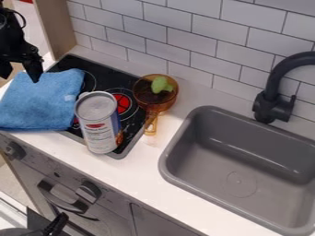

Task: Move the food container to the top center of the burner

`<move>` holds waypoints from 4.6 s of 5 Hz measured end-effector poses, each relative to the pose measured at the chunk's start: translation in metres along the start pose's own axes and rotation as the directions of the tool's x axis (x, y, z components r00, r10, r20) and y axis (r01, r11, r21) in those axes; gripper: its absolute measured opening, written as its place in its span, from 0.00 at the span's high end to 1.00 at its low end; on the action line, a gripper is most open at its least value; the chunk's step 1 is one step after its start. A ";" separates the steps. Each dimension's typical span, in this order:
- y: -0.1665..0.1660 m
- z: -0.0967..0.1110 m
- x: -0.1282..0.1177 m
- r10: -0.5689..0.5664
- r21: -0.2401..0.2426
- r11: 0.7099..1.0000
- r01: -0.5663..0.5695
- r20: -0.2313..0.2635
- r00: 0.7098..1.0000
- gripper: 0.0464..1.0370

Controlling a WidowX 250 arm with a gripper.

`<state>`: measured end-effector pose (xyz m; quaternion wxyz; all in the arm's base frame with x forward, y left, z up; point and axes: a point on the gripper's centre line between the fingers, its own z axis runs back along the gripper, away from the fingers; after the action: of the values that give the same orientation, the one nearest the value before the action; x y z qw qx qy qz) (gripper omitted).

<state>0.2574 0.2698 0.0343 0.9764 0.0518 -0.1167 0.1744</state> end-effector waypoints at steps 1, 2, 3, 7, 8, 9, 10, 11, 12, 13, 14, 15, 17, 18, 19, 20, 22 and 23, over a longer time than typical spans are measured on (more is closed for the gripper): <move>-0.004 -0.011 -0.008 0.003 -0.018 1.000 -0.004 -0.034 0.999 0.04; -0.016 -0.021 -0.026 -0.019 -0.040 0.999 0.015 -0.095 0.995 0.04; -0.030 -0.020 -0.040 -0.033 -0.063 0.998 0.026 -0.105 0.994 0.04; -0.091 0.005 -0.099 -0.169 -0.045 0.986 0.163 -0.187 0.968 0.04; -0.113 0.000 -0.105 -0.178 -0.051 0.984 0.171 -0.193 0.965 0.04; -0.135 -0.004 -0.105 -0.134 -0.097 0.988 0.120 -0.143 0.981 0.04; -0.140 -0.008 -0.102 -0.056 -0.101 0.994 0.048 -0.086 0.995 0.04; -0.138 -0.010 -0.096 -0.014 -0.075 0.997 0.012 -0.033 0.999 0.04; -0.138 -0.016 -0.093 0.026 -0.054 0.998 -0.027 -0.021 0.999 0.04; -0.140 -0.018 -0.083 0.040 -0.057 0.998 -0.041 -0.024 0.999 0.04; -0.141 -0.024 -0.076 0.038 -0.053 0.998 -0.042 -0.068 0.997 0.04; -0.141 -0.027 -0.070 0.070 -0.043 0.996 -0.072 -0.045 0.997 0.04; -0.134 -0.035 -0.051 0.079 -0.016 0.997 -0.079 -0.010 0.997 0.04; -0.124 -0.037 -0.034 0.077 0.000 0.997 -0.077 0.001 0.997 0.04; -0.117 -0.040 -0.016 0.075 -0.002 0.997 -0.075 0.005 0.997 0.04; -0.114 -0.042 -0.002 0.074 0.006 0.997 -0.074 0.043 0.996 0.04; -0.107 -0.048 0.026 0.119 0.000 0.993 -0.119 0.052 0.992 0.04; -0.104 -0.051 0.041 0.149 0.004 0.989 -0.150 0.068 0.986 0.04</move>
<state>0.3422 0.1939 -0.0108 0.9558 0.0532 -0.1522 0.2459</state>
